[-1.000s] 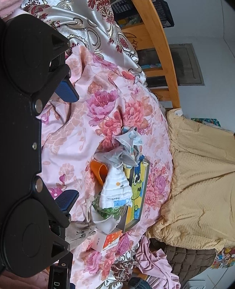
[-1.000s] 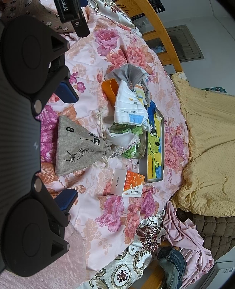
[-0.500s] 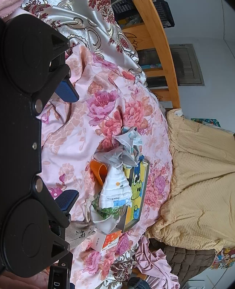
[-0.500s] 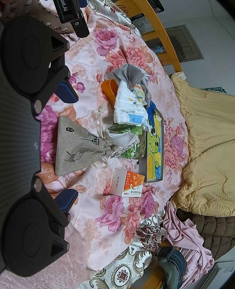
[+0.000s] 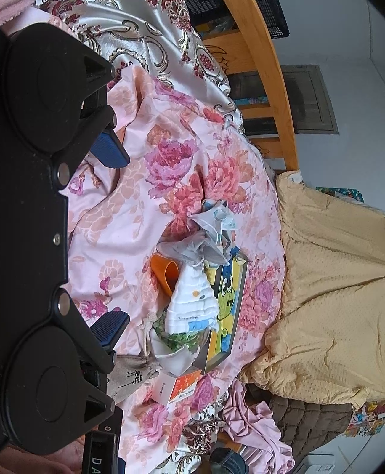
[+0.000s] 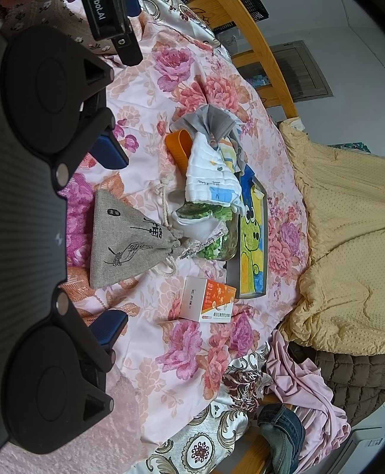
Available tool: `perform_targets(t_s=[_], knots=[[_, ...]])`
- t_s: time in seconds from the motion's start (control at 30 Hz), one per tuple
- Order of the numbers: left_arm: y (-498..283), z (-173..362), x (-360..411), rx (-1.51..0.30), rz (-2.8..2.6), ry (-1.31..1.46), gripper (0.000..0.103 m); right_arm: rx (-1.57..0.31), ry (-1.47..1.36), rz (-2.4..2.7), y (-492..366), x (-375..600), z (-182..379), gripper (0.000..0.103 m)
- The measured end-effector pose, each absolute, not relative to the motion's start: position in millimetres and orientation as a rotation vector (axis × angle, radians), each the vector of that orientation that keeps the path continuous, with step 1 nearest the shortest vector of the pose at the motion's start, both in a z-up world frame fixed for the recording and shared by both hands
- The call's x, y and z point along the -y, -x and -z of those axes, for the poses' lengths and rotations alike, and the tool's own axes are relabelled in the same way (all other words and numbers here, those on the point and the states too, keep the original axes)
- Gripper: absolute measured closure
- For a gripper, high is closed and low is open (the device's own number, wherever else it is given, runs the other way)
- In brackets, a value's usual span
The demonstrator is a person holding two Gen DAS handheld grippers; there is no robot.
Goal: Organize soft objects
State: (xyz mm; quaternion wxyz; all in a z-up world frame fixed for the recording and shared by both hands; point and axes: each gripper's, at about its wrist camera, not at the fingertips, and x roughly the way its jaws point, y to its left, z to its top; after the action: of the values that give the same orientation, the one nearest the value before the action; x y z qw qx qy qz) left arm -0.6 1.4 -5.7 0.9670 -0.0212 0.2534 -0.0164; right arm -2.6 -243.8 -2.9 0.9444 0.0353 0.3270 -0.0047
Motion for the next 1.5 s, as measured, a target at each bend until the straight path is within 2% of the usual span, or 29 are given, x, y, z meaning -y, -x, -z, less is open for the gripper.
perform_targets(t_s=[0.47,0.83,1.03,1.27,1.5], knots=[[-12.4,8.7,2.9,-0.516,0.072,-0.007,0.001,-0.762,-0.132,-0.017,-16.1,251.4,3.4,0.0],[-62.5,5.5,20.7,-0.52,0.239,-0.021,0.001,-0.854,-0.15,-0.03,-64.5,268.9,14.2,0.0],[-97.1,10.0,25.5,-0.609,0.319,0.068,0.001,-0.929,-0.117,-0.029,-90.9,272.1,27.5,0.0],[-137.2,15.4,34.5,-0.729,0.412,0.264,0.001,-0.869,-0.132,-0.022,-97.9,272.2,32.4,0.001],[-178.8,13.6,68.9,-0.759,0.527,0.258,0.001,-0.849,-0.176,-0.015,-104.1,276.3,34.9,0.002]])
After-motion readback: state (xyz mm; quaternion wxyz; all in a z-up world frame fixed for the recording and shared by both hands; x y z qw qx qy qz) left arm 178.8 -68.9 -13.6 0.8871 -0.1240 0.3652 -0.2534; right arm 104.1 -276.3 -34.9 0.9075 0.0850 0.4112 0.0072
